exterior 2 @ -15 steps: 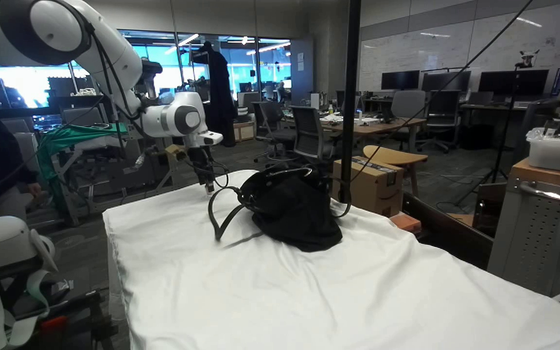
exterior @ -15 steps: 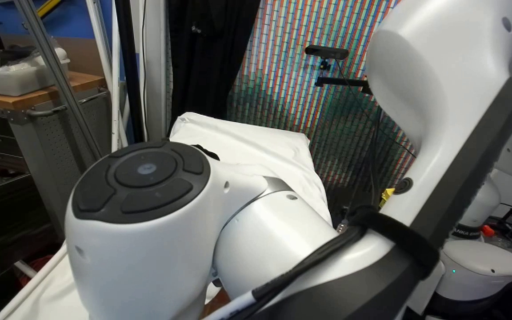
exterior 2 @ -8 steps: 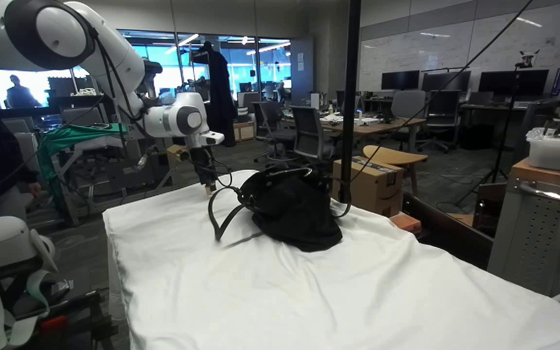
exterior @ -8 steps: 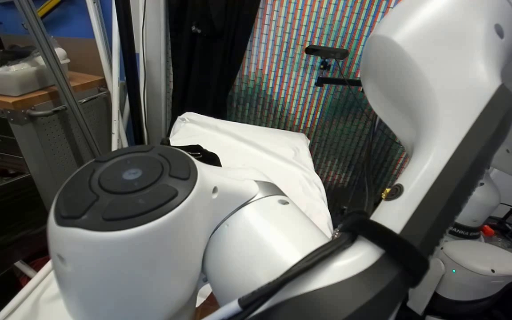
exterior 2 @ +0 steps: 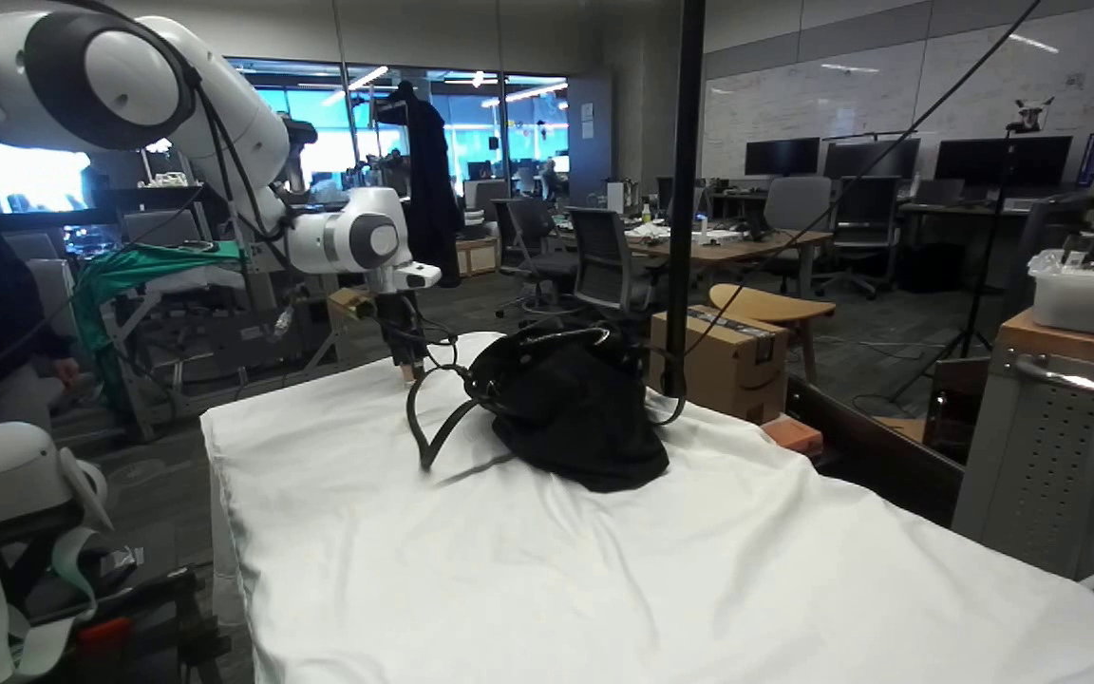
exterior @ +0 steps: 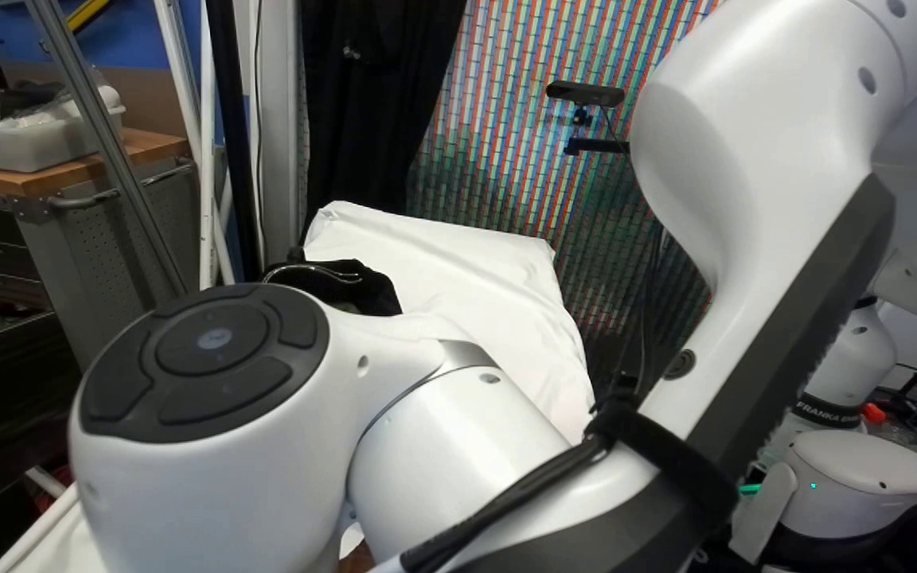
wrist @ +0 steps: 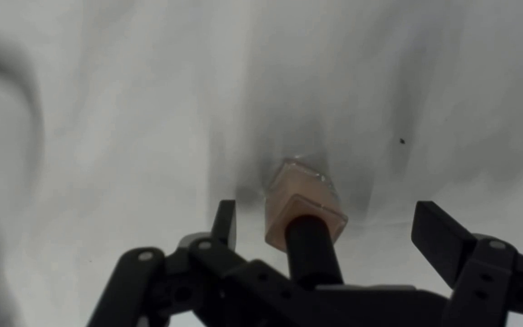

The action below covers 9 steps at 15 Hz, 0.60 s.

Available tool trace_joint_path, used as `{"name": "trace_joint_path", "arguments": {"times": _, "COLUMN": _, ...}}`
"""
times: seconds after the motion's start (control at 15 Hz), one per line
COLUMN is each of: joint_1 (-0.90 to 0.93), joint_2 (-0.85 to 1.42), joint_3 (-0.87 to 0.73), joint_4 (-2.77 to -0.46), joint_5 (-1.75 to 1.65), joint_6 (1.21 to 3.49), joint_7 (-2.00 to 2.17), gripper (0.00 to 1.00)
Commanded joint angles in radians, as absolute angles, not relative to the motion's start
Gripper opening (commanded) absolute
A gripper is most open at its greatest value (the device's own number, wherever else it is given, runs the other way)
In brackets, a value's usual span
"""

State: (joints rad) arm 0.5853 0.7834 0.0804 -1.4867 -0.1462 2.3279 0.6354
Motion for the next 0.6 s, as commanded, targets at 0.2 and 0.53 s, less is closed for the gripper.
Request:
{"name": "trace_joint_path", "arguments": {"times": 0.2, "joint_1": 0.584, "joint_2": 0.79, "joint_3": 0.081, "joint_4": -1.462, "joint_5": -0.132, "joint_6": 2.298, "joint_7": 0.621, "gripper": 0.88}}
{"name": "trace_joint_path", "arguments": {"times": 0.53, "joint_1": 0.584, "joint_2": 0.784, "joint_3": 0.079, "joint_4": -1.469, "joint_5": -0.133, "joint_6": 2.296, "joint_7": 0.624, "gripper": 0.48}}
